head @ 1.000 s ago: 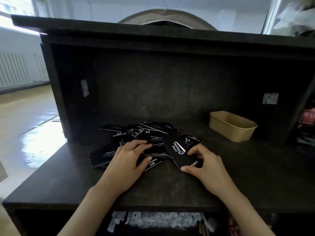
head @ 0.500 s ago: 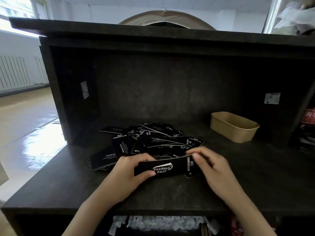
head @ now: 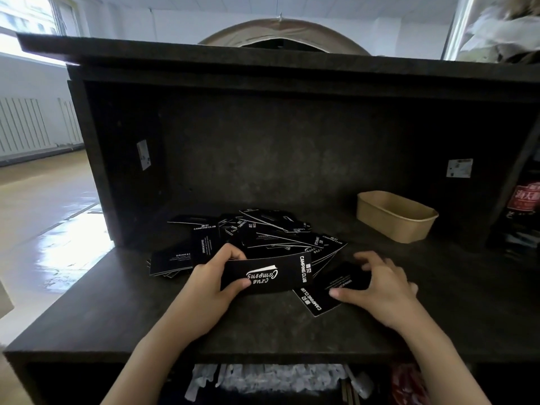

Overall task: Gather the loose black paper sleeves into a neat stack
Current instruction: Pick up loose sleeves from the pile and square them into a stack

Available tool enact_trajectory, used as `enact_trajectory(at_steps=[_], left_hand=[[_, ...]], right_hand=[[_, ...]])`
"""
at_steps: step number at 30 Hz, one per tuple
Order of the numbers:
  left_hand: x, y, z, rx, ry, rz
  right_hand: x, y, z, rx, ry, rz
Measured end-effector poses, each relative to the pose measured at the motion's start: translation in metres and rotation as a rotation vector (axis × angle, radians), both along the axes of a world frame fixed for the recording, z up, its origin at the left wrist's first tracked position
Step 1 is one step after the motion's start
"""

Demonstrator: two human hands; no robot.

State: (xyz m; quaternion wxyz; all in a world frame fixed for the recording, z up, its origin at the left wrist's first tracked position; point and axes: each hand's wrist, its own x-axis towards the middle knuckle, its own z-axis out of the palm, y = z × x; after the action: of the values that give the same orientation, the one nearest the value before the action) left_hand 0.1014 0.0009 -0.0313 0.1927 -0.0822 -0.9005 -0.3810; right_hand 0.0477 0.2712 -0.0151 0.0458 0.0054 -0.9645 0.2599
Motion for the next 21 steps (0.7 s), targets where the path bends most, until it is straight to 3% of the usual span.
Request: enact_trajectory(at_steps=[5, 8, 13, 17, 21], left_hand=[[0.001, 0.001, 0.001, 0.002, -0.009, -0.032], [0.002, 0.001, 0.001, 0.006, 0.009, -0.025], [0.002, 0.001, 0.002, 0.040, 0.016, -0.046], [0.003, 0.005, 0.004, 0.077, -0.001, -0.090], [0.004, 0.005, 0.004, 0.067, 0.020, -0.083]], right_hand=[[-0.002, -0.001, 0.023, 0.197, -0.254, -0.052], [-0.005, 0.002, 0.027, 0.192, -0.344, -0.066], [-0.004, 0.011, 0.018, -0.118, -0.298, -0.028], [0.006, 0.017, 0.009, -0.522, -0.124, 0.071], [0.011, 0.020, 0.002, -0.732, -0.016, 0.135]])
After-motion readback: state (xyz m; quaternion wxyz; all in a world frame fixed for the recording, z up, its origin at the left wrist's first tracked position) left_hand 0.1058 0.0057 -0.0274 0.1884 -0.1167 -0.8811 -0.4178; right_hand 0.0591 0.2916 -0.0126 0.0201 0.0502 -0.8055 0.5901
